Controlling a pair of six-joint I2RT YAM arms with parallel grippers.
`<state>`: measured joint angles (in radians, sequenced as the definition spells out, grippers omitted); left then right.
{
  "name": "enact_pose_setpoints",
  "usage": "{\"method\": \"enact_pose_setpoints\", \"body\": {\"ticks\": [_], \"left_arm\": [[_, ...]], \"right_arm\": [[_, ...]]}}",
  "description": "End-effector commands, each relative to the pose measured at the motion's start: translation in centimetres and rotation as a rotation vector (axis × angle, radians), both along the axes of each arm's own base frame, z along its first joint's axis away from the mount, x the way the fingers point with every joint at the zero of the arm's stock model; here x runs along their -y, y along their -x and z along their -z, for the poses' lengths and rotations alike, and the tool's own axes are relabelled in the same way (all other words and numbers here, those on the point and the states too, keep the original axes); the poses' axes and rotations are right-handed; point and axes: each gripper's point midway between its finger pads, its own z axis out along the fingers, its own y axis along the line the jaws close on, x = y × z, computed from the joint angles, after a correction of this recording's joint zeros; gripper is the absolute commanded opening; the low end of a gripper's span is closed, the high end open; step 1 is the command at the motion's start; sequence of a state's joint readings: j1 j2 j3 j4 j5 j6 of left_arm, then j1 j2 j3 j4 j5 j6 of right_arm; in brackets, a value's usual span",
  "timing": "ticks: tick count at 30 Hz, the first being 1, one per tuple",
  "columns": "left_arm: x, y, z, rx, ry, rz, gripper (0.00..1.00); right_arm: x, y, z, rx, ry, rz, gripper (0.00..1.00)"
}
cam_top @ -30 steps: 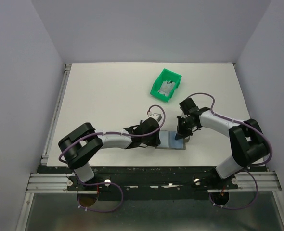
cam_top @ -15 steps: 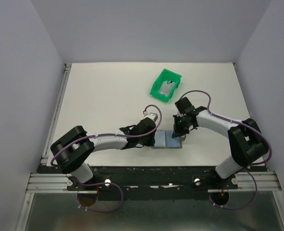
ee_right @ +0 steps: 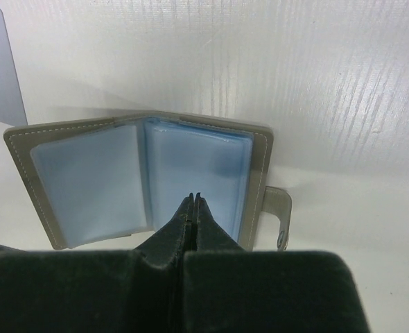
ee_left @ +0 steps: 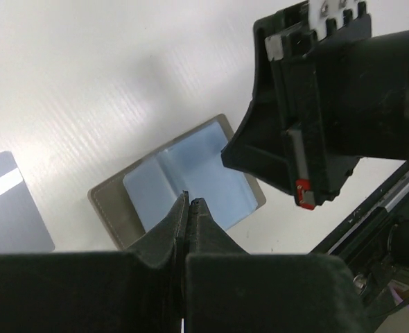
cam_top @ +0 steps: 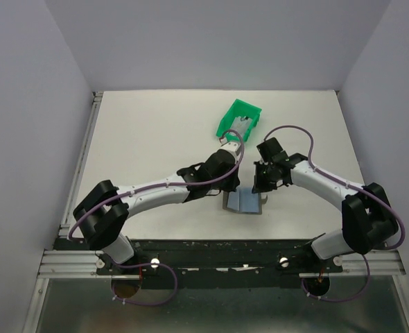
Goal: Put the credit cards into the card holder
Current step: Open the card holder at the center of the board.
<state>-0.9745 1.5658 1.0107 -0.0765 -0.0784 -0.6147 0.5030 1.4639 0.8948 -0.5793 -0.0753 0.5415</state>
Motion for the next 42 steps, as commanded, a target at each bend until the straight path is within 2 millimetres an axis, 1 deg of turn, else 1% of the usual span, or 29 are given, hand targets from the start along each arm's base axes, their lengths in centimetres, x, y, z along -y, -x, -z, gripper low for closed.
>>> {"method": "enact_pose_setpoints", "body": {"ticks": [1,6,8,9,11,18,22,25,26,30,31,34,37,42], "left_arm": [[1.2,0.0,0.5,-0.017,-0.005,0.051,0.0],[1.5,0.7,3.0,-0.079,-0.017,0.056,0.0],[1.6,1.5,3.9,-0.112,-0.007,0.076,0.0],[1.3,1.8,4.6,-0.128,-0.013,0.075,0.0],[1.0,2.2,5.3,-0.14,-0.019,0.074,0.0],[-1.1,3.1,7.9,-0.171,-0.081,0.04,0.0],[-1.8,3.4,8.8,-0.184,-0.103,0.034,0.0],[-1.9,3.5,9.3,-0.192,-0.113,0.034,0.0],[-2.2,3.2,9.7,-0.182,-0.128,0.016,0.0],[-2.5,3.1,10.5,-0.187,-0.146,-0.001,0.0],[-2.7,3.1,10.7,-0.19,-0.149,-0.007,0.0],[-3.1,3.4,10.9,-0.197,-0.152,-0.02,0.0],[-3.7,3.5,10.9,-0.196,-0.154,-0.035,0.0],[-4.1,3.6,11.2,-0.198,-0.166,-0.043,0.0]], "right_arm": [[-0.5,0.1,-0.5,0.007,-0.025,-0.02,0.01],[-1.4,0.5,0.1,-0.008,-0.073,-0.047,0.01],[-1.7,0.6,0.4,-0.017,-0.086,-0.054,0.01],[-1.8,0.8,0.7,-0.025,-0.091,-0.057,0.01],[-1.7,0.9,1.1,-0.034,-0.09,-0.054,0.01],[-0.7,1.2,3.2,-0.085,-0.022,-0.018,0.01],[0.3,1.6,4.5,-0.121,0.042,0.006,0.01],[1.1,1.7,5.1,-0.135,0.086,0.022,0.0],[1.4,1.7,5.2,-0.136,0.101,0.031,0.0],[2.3,2.1,5.8,-0.159,0.153,0.051,0.0],[2.9,2.0,5.9,-0.151,0.188,0.065,0.0],[3.9,2.3,6.1,-0.158,0.231,0.101,0.01],[4.8,2.3,5.7,-0.149,0.271,0.138,0.0],[5.5,2.4,5.5,-0.149,0.309,0.161,0.01]]}}
